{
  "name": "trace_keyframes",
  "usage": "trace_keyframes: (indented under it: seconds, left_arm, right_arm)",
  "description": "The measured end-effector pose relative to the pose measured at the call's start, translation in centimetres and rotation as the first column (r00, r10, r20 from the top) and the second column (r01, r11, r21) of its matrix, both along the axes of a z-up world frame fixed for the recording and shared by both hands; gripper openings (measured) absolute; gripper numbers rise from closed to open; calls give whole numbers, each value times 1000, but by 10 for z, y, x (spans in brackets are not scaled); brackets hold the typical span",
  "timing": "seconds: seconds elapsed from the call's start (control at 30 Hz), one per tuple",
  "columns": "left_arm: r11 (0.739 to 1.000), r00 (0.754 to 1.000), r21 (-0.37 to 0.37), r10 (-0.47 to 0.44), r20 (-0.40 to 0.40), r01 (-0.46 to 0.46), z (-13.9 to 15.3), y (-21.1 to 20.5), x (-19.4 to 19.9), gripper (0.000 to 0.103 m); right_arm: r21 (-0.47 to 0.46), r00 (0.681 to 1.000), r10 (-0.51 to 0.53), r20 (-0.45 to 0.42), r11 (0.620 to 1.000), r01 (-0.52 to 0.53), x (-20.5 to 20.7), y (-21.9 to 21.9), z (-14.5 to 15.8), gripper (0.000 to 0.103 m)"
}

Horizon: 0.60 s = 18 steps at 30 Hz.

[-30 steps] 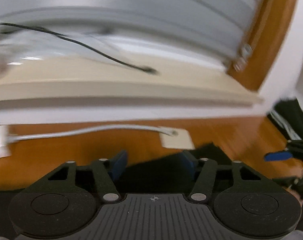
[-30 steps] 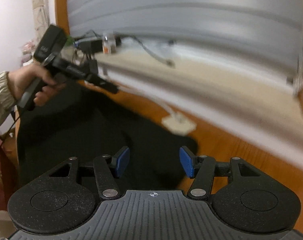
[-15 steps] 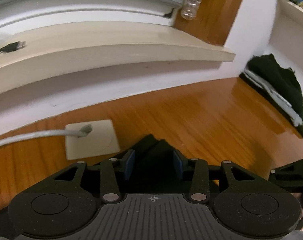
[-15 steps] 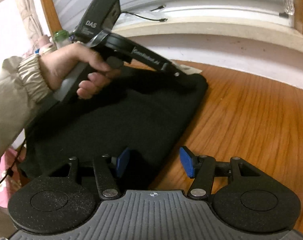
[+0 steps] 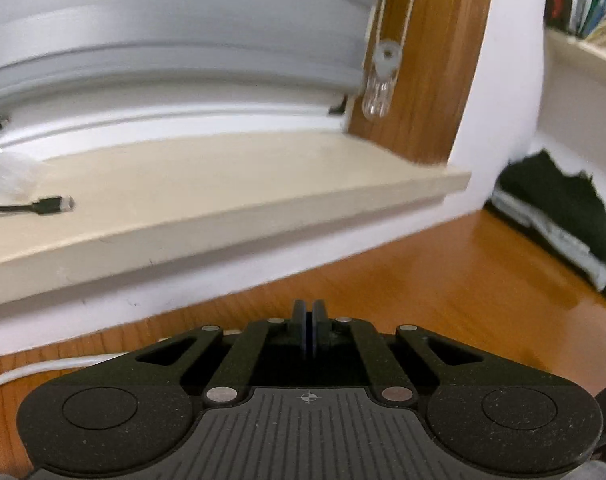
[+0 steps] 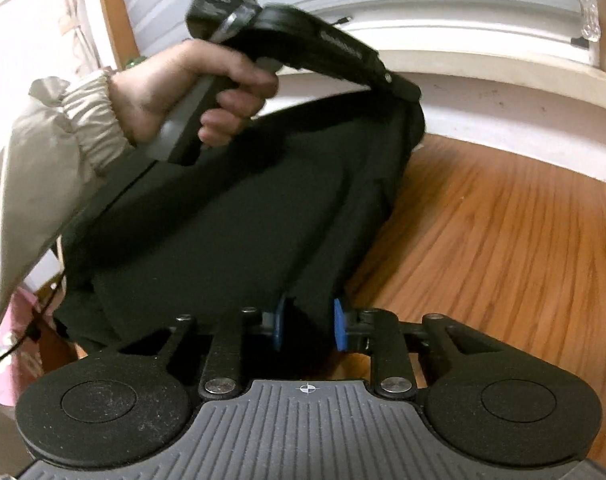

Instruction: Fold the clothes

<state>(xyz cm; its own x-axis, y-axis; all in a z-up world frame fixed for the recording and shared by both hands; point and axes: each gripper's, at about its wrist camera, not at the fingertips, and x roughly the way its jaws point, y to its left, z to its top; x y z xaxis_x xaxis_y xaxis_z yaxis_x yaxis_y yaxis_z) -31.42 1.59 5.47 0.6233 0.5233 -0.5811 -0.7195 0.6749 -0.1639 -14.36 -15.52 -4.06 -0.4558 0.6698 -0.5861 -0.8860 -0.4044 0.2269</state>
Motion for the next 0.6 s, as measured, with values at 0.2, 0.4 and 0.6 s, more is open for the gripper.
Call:
trace_keyframes:
  seconds: [0.2, 0.4, 0.6]
  left_arm:
    - [998, 998, 33, 55, -18, -55, -8, 3, -3, 1]
    - [996, 996, -2, 87, -30, -87, -10, 6, -9, 11]
    - [998, 995, -7, 67, -69, -68, 4, 0, -46, 30]
  right_arm:
    - [17, 999, -7, -50, 1000, 8, 4, -9, 9, 10]
    - [-20, 999, -3, -54, 1000, 2, 11, -10, 5, 13]
    - [-13, 999, -19, -35, 1000, 19, 19, -16, 2, 11]
